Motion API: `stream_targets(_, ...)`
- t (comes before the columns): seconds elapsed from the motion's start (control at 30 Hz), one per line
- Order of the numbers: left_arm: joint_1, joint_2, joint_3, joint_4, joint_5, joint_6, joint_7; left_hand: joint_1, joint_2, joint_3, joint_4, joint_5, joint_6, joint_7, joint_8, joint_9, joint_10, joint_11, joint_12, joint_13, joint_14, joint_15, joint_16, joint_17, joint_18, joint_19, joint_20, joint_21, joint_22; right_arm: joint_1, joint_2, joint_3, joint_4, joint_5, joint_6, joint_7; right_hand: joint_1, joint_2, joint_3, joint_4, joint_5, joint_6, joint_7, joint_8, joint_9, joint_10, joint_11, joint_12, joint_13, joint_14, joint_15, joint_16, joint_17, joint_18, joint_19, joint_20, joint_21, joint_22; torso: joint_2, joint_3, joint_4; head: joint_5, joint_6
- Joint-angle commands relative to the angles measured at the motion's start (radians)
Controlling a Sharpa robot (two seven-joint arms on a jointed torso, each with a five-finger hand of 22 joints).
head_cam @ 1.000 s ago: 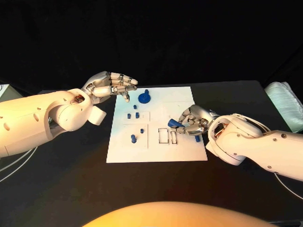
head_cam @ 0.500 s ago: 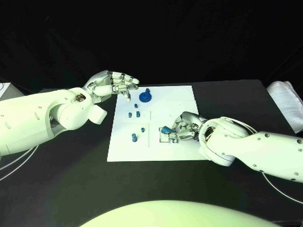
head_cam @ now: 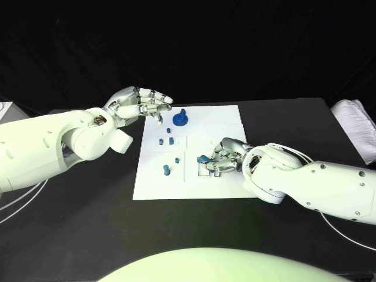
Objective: Assemble the parts on the task board
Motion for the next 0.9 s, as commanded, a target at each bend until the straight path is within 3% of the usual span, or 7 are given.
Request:
stream_targets(0.03, 0.000, 0.002, 0.001, 0.000, 0.004, 0.021, 0.004, -0.011, -0.001, -0.001, 0.005, 0.003, -0.010, 0.000, 0.007, -0.001, -0.006, -0.001, 0.005, -0.002, 0.000, 0.005, -0.005, 0.001, 0.015, 0.009, 0.001, -0.003, -0.001, -0.001, 0.003, 0.000, -0.001, -0.043, -0.001, -0.009, -0.011, 0.008, 0.008, 0.000, 0.009, 0.072, -0.062, 0.040, 0.009, 0.091, -0.007, 0.006, 0.246, 0.104, -0.006, 0.006, 0.264, -0.016, 0.058, -0.007, 0.006, 0.137, 0.000, 0.0004, -0.0004, 0.000, 0.001)
stream_targets(0.17, 0.000, 0.002, 0.001, 0.000, 0.004, 0.021, 0.003, -0.011, -0.001, -0.001, 0.005, 0.003, -0.010, 0.000, 0.007, -0.001, -0.006, -0.001, 0.005, -0.002, 0.000, 0.005, -0.005, 0.001, 0.015, 0.009, 0.001, -0.003, -0.001, -0.001, 0.005, 0.000, 0.002, -0.051, 0.003, -0.009, -0.017, 0.009, 0.011, 0.000, 0.009, 0.072, -0.062, 0.041, 0.009, 0.093, -0.007, 0.007, 0.247, 0.104, -0.006, 0.006, 0.264, -0.017, 0.058, -0.007, 0.007, 0.138, 0.000, 0.0003, 0.0006, -0.001, -0.001)
stream_targets(0.3, 0.000, 0.001, 0.001, -0.001, 0.004, 0.021, 0.002, -0.011, -0.001, -0.001, 0.005, 0.003, -0.010, 0.000, 0.007, -0.001, -0.006, -0.001, 0.005, -0.002, 0.000, 0.005, -0.005, 0.001, 0.015, 0.009, 0.001, -0.003, -0.001, -0.001, 0.005, 0.000, 0.007, -0.061, 0.014, -0.008, -0.068, -0.009, 0.008, 0.000, -0.006, 0.071, -0.063, 0.050, 0.009, 0.093, -0.007, 0.006, 0.247, 0.104, -0.006, 0.006, 0.264, -0.017, 0.059, -0.007, 0.007, 0.140, -0.001, 0.0001, 0.0010, 0.000, -0.002)
stream_targets(0.4, 0.000, 0.001, 0.001, -0.001, 0.004, 0.022, 0.001, -0.011, -0.001, -0.001, 0.005, 0.003, -0.010, 0.000, 0.007, -0.001, -0.006, -0.001, 0.005, -0.002, 0.000, 0.005, -0.005, 0.001, 0.015, 0.009, 0.001, -0.003, -0.001, -0.001, 0.004, 0.000, 0.010, -0.075, 0.021, -0.008, -0.142, -0.025, -0.013, 0.002, -0.040, 0.069, -0.063, 0.060, 0.009, 0.091, -0.007, 0.004, 0.246, 0.104, -0.006, 0.006, 0.264, -0.016, 0.058, -0.007, 0.004, 0.139, 0.000, 0.0003, 0.0009, 0.001, -0.001)
stream_targets(0.53, 0.000, 0.001, 0.001, -0.001, 0.004, 0.023, 0.000, -0.012, -0.001, -0.001, 0.005, 0.003, -0.010, 0.000, 0.007, -0.001, -0.007, -0.001, 0.005, -0.002, 0.000, 0.005, -0.005, 0.001, 0.015, 0.009, 0.001, -0.004, -0.001, -0.001, 0.001, 0.000, 0.013, -0.092, 0.026, -0.008, -0.210, -0.034, -0.048, 0.003, -0.021, 0.064, -0.063, 0.070, 0.009, 0.088, -0.007, -0.002, 0.242, 0.104, -0.007, 0.006, 0.264, -0.015, 0.057, -0.007, 0.000, 0.138, -0.001, 0.0011, -0.0006, 0.002, -0.002)
stream_targets(0.73, 0.000, 0.001, 0.001, -0.002, 0.004, 0.022, -0.001, -0.012, -0.001, 0.000, 0.007, 0.004, -0.012, 0.000, 0.006, -0.002, -0.007, -0.001, 0.005, -0.002, -0.001, 0.005, -0.005, 0.001, 0.015, 0.010, 0.001, -0.005, -0.002, -0.001, -0.004, 0.000, 0.017, -0.118, 0.037, -0.009, -0.267, -0.022, -0.085, 0.004, -0.051, 0.059, -0.063, 0.078, 0.009, 0.083, -0.007, -0.009, 0.237, 0.104, -0.006, 0.006, 0.264, -0.015, 0.056, -0.007, -0.004, 0.137, 0.000, 0.0018, -0.0010, 0.012, -0.007)
stream_targets(0.9, 0.000, 0.001, 0.001, -0.003, 0.004, 0.022, -0.003, -0.013, -0.001, 0.000, 0.008, 0.004, -0.014, 0.001, 0.006, -0.002, -0.008, 0.000, 0.005, -0.002, -0.001, 0.006, -0.005, 0.001, 0.015, 0.010, 0.001, -0.006, -0.003, -0.001, -0.010, 0.000, 0.025, -0.126, 0.040, -0.008, -0.271, -0.021, -0.089, 0.004, -0.055, 0.058, -0.063, 0.079, 0.008, 0.082, -0.007, -0.011, 0.235, 0.104, -0.006, 0.006, 0.264, -0.014, 0.056, -0.007, -0.005, 0.136, 0.000, 0.0020, 0.0001, 0.012, -0.009)
